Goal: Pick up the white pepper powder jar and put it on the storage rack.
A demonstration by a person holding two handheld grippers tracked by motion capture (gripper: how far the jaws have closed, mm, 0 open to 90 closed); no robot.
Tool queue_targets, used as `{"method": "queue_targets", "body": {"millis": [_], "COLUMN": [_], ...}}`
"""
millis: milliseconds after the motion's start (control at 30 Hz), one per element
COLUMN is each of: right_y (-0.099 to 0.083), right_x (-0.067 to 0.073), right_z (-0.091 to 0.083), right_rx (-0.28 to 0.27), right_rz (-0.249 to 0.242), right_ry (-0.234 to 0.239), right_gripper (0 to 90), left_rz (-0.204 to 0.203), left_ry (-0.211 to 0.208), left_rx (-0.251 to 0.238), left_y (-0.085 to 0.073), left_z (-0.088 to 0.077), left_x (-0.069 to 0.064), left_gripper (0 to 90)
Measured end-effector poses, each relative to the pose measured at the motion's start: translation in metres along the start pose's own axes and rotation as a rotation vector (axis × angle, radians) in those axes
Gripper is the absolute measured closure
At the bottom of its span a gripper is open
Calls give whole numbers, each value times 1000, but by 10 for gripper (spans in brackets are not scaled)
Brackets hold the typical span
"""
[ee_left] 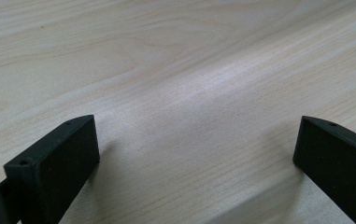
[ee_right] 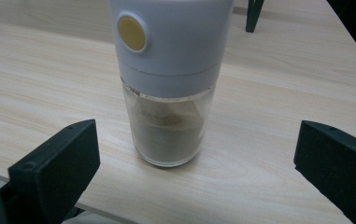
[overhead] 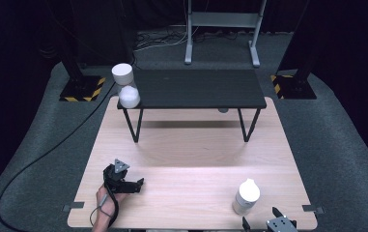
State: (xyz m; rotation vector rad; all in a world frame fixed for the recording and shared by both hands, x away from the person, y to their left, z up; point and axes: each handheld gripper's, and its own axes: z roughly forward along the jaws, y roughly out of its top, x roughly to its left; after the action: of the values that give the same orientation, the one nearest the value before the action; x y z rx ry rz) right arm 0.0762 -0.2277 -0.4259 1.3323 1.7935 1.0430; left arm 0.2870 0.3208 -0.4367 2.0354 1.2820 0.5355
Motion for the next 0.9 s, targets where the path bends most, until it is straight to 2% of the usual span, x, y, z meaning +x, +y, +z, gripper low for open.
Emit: {"method": "queue_targets", "body": {"millis": [133,500,600,667,900], "right_y": [7,19,19,15,10], "right_x": [2,-4,-5,-3,-6], "right_z": [6,43,54,60,70], "right_rx": [16,72,83,72,69], "right_rz": [-8,-4,-5,3,12], "right_ry": [-2,59,66,53,58], "right_gripper": [0,0,0,0,0], "left_rz": [5,8,8,8,8], "left_ry": [0,-3,-3,-3,-3], "left_rx": [-3,-5,-5,-5,-5], "left_y": [-1,-1,-1,-1,-1], "left_z": [0,0,0,0,0], "left_x": [0,0,0,0,0], "left_gripper": [2,1,1,1,1]}}
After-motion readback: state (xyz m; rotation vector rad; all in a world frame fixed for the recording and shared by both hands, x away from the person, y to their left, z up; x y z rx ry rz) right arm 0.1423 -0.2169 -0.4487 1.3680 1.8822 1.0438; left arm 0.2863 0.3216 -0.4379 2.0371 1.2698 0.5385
